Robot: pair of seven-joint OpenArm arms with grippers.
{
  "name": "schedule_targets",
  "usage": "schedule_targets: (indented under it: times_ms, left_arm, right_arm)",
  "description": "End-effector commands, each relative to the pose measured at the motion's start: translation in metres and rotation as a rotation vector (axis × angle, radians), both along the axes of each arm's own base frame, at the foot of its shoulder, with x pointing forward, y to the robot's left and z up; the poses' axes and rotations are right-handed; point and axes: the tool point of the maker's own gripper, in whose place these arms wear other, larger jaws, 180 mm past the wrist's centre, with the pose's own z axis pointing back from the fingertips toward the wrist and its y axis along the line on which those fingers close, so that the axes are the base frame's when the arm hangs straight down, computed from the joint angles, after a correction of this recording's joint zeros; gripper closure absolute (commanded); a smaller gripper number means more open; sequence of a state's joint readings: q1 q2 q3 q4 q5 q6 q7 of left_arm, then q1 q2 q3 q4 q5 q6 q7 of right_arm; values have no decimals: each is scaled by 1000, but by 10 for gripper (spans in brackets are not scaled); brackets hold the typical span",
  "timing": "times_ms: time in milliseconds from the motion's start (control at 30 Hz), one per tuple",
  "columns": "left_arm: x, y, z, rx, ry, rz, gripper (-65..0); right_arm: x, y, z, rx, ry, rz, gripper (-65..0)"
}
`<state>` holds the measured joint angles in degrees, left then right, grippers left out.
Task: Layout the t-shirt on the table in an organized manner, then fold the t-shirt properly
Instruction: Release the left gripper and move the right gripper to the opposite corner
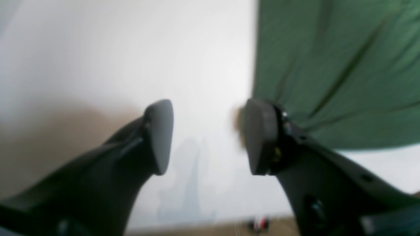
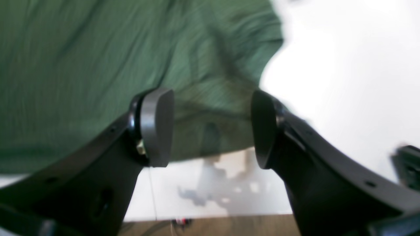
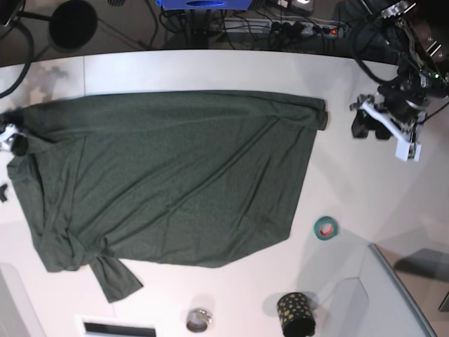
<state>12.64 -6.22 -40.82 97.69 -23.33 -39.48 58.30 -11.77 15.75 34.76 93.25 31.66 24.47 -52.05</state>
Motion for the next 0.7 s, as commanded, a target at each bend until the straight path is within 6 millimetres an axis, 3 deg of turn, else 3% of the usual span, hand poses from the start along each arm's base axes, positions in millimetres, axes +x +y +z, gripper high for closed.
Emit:
schedule_targets:
  times_ms: [0, 100, 133, 167, 233, 333, 433, 533, 600, 667]
  left_arm:
    - [7, 1, 11, 5, -47, -20, -275]
    - [-11, 2, 0, 6, 1, -17, 0]
    - [-15, 0, -4, 3, 16, -20, 0]
    - [-19, -1, -7, 1, 25, -27, 0]
    - [-28, -4, -16, -10, 28, -41, 0]
    - [-44, -13, -30, 20, 56, -116, 0]
    - [-68, -25, -48, 59, 87, -192, 0]
    - [-85, -23, -59, 68, 85, -191, 0]
    - [-88, -24, -61, 46, 51, -177, 0]
    - [-82, -34, -55, 15, -13, -174, 0]
  right_arm:
    - [8, -5, 12, -24, -56, 5, -318]
    - [7, 15, 2, -16, -86, 61, -104]
    - [7, 24, -1, -9, -90, 84, -32]
    - [6, 32, -5, -2, -88, 106, 0]
    - [2, 53, -15, 17, -63, 165, -26]
    - [-7, 87, -28, 14, -12, 287, -5]
    - [-10, 131, -32, -102, 4, 499, -8]
    - [-13, 164, -37, -204, -32, 644, -8]
    - [-13, 187, -40, -232, -54, 692, -8]
    - [-8, 196, -41, -250, -63, 678, -8]
